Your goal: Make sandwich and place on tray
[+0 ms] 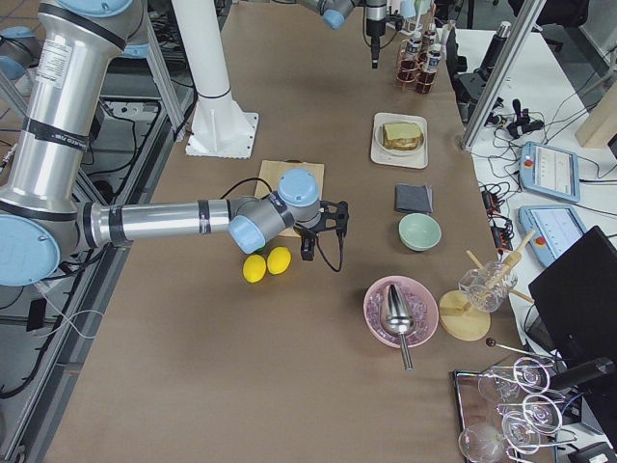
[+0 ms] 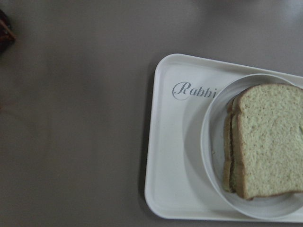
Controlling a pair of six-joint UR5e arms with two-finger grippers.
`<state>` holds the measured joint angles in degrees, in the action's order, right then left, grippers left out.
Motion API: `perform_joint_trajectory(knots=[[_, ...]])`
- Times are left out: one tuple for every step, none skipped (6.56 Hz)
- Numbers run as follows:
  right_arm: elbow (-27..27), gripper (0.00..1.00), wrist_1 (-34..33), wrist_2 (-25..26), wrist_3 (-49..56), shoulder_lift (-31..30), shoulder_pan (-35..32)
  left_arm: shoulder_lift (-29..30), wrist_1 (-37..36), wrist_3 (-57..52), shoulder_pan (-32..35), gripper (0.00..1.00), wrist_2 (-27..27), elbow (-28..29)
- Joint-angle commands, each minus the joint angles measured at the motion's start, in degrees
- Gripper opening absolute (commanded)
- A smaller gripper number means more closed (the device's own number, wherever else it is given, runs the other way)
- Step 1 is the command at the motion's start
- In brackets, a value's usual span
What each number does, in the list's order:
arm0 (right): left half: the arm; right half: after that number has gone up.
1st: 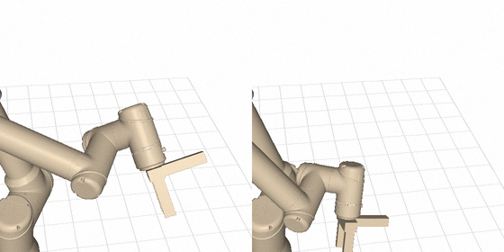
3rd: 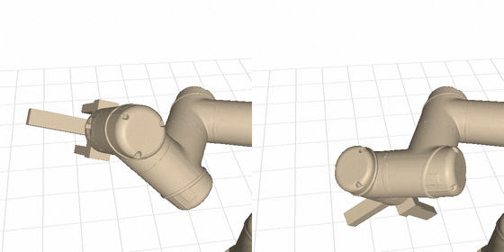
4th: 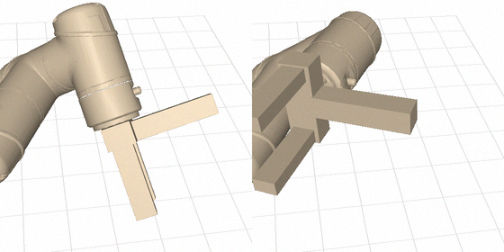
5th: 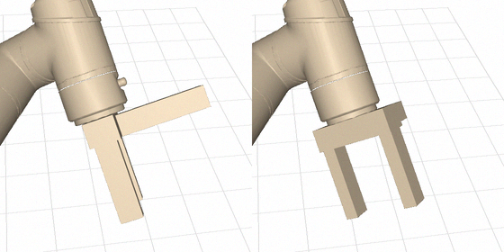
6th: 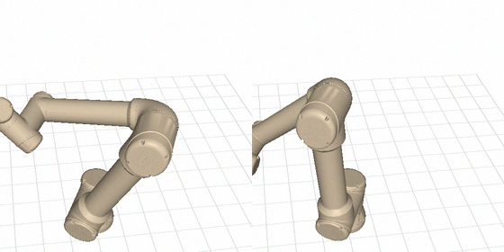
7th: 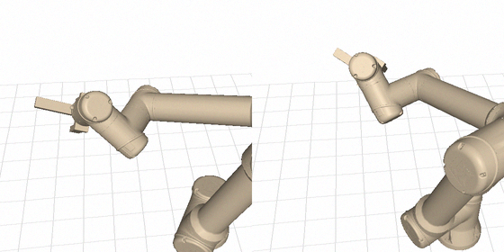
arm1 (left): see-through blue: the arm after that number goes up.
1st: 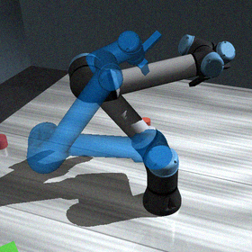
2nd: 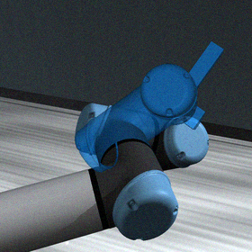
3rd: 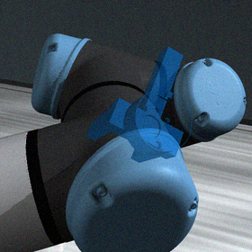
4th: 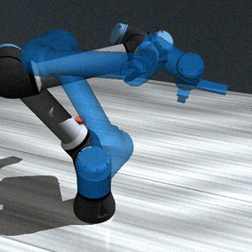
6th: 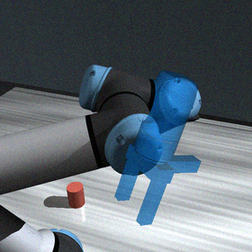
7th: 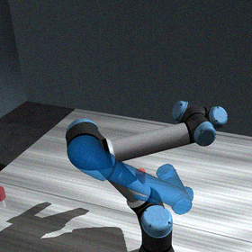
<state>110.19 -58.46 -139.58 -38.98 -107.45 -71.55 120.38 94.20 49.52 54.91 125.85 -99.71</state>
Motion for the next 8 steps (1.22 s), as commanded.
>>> perform_joint_trajectory(knots=[[-0.9,1.0,-4.4,1.1,8.1,-0.4,-4.5,-12.2,-10.7,-14.3,5.2,0.98,0.1,-15.2],[-0.8,1.0,-10.6,2.2,16.7,0.0,-8.3,-18.8,-11.3,-22.1,9.9,0.98,0.2,-17.9],[-0.8,1.0,-16.2,2.3,24.9,0.1,-12.6,-23.6,-11.5,-34.5,15.8,0.98,0.4,-17.5],[-0.8,1.0,-20.7,3.9,30.3,0.3,-14.7,-26.7,-11.6,-45.6,21.2,0.98,1.4,-14.9],[-0.9,1.0,-22.5,5.2,31.1,0.8,-15.2,-27.8,-11.5,-52.4,26.0,0.98,3.2,-10.5],[-1.2,1.0,-22.6,5.5,31.2,0.7,-15.1,-30.1,-11.7,-59.2,30.3,0.98,4.2,-9.3],[-1.8,1.0,-22.6,5.9,31.2,0.8,-15.1,-32.6,-11.6,-62.5,31.9,0.98,4.3,-8.7],[-1.9,1.0,-22.6,6.4,31.3,0.8,-15.1,-35.2,-11.6,-62.6,32.6,0.98,4.9,-9.7]])
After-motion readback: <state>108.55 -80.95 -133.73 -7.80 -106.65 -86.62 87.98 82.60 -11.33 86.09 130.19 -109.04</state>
